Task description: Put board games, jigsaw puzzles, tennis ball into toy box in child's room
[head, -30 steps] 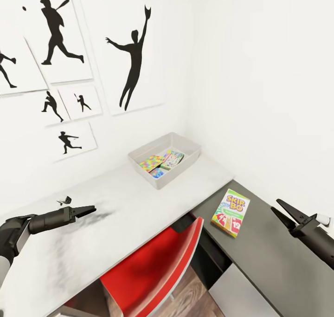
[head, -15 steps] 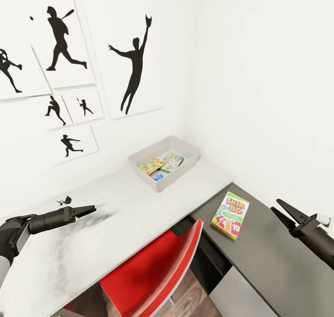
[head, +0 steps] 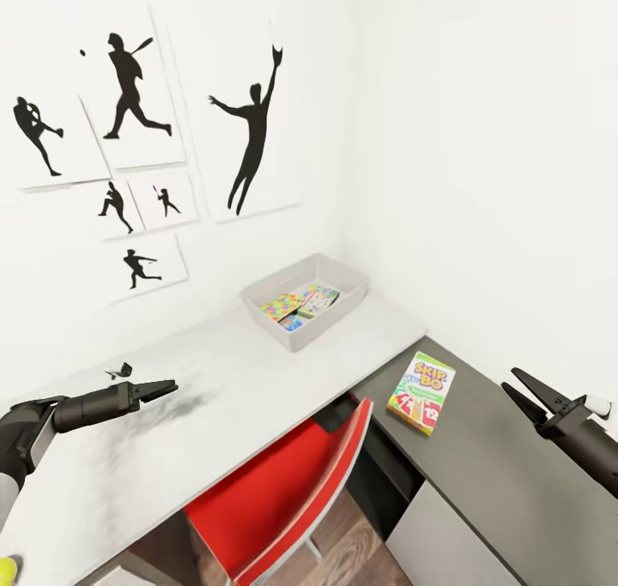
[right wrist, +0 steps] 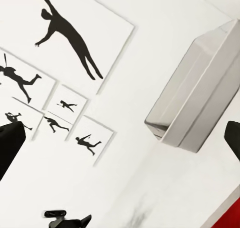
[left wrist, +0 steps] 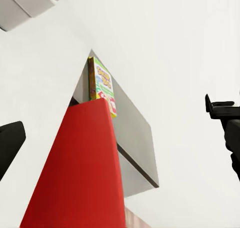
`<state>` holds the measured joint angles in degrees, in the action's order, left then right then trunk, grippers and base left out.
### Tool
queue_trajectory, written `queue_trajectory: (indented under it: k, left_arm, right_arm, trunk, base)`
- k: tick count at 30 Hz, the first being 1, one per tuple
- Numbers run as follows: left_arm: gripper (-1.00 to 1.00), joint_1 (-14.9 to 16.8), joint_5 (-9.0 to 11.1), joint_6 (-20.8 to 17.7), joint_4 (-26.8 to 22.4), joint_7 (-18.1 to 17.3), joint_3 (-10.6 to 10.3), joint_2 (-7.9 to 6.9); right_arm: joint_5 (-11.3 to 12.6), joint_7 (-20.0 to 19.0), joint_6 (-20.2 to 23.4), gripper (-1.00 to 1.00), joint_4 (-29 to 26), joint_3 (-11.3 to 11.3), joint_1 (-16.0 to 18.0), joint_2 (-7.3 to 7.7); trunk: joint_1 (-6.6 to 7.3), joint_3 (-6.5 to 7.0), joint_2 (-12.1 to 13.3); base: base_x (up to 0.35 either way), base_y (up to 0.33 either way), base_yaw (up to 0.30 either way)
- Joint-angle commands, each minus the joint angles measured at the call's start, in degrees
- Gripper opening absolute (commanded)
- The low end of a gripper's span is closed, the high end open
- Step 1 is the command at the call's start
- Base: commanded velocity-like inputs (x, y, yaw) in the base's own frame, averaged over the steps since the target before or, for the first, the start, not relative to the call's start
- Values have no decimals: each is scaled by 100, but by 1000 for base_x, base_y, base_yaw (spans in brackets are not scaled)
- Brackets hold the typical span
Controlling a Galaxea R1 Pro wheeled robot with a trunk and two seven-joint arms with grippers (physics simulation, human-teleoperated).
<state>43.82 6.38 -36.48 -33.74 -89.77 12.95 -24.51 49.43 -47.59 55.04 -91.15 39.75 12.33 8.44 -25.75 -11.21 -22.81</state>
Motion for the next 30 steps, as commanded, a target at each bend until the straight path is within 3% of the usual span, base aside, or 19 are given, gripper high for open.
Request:
queue_trajectory:
  k: [1, 30]
  left_arm:
    - [100, 4, -1, -61, 0, -23, 1, -1]
    - [100, 4, -4, -61, 0, -23, -3, 7]
  right_arm:
    - [-13, -22, 24, 100, 0, 6, 6, 0]
    - [-13, -22, 24, 100, 1, 6, 6, 0]
  trunk:
    - [-3, -2, -11]
    - [-3, 275, -11]
  base:
    - [-29, 0, 0]
    - [-2, 0, 0]
